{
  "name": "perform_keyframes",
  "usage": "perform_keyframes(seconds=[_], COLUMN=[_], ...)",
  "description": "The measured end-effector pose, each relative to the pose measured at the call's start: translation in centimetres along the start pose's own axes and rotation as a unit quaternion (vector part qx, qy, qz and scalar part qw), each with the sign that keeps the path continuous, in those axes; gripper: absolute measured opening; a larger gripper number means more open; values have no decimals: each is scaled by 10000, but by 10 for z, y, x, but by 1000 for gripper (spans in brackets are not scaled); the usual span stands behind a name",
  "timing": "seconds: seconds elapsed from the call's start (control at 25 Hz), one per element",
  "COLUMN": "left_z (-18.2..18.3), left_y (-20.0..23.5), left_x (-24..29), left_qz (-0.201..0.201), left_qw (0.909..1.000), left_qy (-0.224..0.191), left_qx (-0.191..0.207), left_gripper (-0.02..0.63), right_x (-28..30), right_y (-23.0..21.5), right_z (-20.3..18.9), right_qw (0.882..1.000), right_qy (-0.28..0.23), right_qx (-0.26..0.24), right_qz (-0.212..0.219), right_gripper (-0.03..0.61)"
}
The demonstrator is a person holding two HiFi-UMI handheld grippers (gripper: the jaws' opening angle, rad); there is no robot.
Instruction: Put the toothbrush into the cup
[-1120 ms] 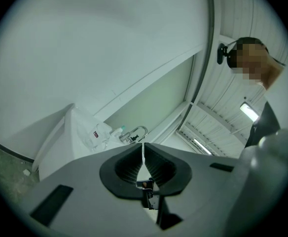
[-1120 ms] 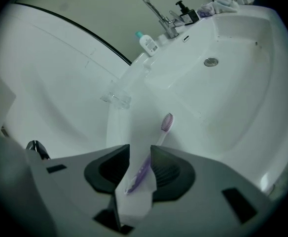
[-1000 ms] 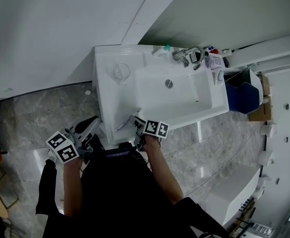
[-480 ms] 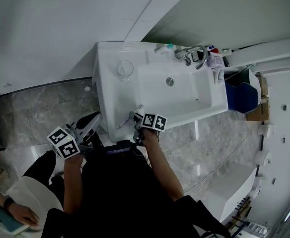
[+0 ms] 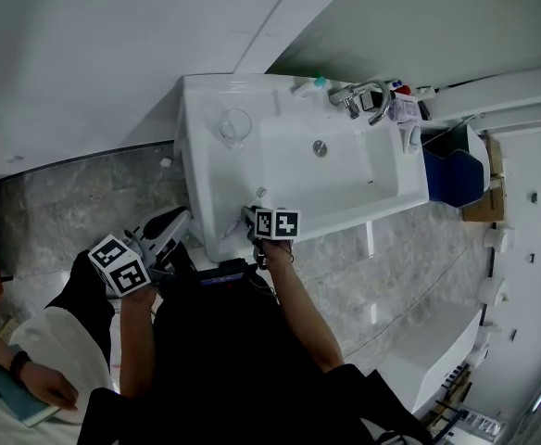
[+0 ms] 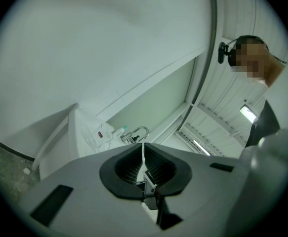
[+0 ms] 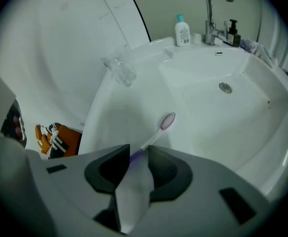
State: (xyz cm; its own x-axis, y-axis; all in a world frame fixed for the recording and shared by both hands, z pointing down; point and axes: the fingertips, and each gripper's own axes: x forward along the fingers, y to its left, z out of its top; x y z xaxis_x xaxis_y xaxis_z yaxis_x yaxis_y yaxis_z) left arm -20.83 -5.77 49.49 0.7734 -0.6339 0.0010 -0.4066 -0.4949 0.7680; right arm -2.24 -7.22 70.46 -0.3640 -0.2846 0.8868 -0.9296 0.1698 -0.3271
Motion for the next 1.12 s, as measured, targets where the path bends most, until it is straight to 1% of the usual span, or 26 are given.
perform_keyframes(seconds=[0.08,0.28,0.36,0.56,0.64,0.72,0.8,0.88,1.12], left_z=[-1,-3,-4,-7,-10,-12,-14,-14,-17], left_y=[-3,-4,-5,-7,-7,-7,-8,-10,-13], left_x=[3,7,8,11,12,14,17,20,27], left_qz=[-11,-19,-10,-9,-13,-39,-81,-94,-115], left_qw=[10000,9999,9999,9998,9997,9997,9996,9994,9991], left_qy=[47,129,154,217,236,249,271,316,400], left_qx=[-10,15,24,22,17,43,71,70,51], left_gripper=[20,20,20,20,20,20,20,20,20], right_x=[-2,-4,-3,-1,-1,-1,-5,-11,-19], right_y=[0,0,-2,-12,-13,-15,-18,-20,-24], right_z=[1,6,7,10,10,10,10,12,17], right_qw=[10000,9987,9988,9996,9993,9973,9923,9867,9714], right_qy=[-10,-233,-273,-254,-235,-279,-429,-593,-913], right_qx=[-88,-445,-404,140,269,578,1022,1331,1877], right_qz=[17,-11,-11,19,144,349,560,718,1128], right_gripper=[118,107,109,109,106,90,60,41,29])
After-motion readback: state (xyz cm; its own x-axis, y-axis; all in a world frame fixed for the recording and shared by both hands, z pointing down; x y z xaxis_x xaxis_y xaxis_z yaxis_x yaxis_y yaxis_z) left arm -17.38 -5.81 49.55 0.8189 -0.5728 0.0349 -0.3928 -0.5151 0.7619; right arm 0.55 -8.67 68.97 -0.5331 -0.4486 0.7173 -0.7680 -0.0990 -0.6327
